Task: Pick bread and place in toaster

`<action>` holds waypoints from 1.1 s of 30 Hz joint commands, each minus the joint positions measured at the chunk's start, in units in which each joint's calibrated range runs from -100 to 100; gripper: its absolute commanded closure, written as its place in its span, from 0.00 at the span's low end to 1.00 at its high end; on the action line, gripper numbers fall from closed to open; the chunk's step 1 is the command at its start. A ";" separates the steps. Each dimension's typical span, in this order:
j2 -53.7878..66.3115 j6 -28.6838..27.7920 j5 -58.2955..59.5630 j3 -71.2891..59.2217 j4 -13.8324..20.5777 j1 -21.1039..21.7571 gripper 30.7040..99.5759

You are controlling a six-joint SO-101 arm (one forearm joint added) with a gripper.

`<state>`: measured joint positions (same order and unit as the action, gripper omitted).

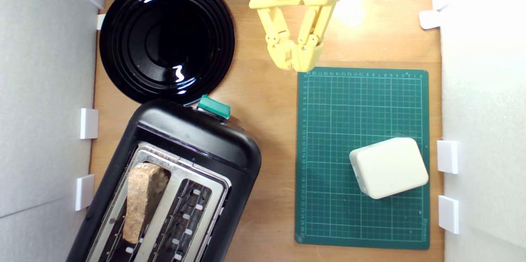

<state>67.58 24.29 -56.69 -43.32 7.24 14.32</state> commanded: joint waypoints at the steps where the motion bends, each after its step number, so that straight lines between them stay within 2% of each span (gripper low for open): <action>1: 4.14 1.94 -0.30 -6.84 0.74 2.27 0.64; 10: 17.45 5.71 -0.22 -26.54 0.19 2.52 0.65; 11: 19.94 5.81 -0.22 -29.81 0.65 2.52 0.69; 16: 24.02 6.75 -0.22 -35.53 0.92 2.52 0.82; 26: 30.76 9.06 -0.22 -48.51 0.74 2.52 0.83; 33: 31.01 9.95 -0.22 -52.32 0.10 2.44 0.83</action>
<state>98.07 33.97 -56.86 -95.28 7.15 16.52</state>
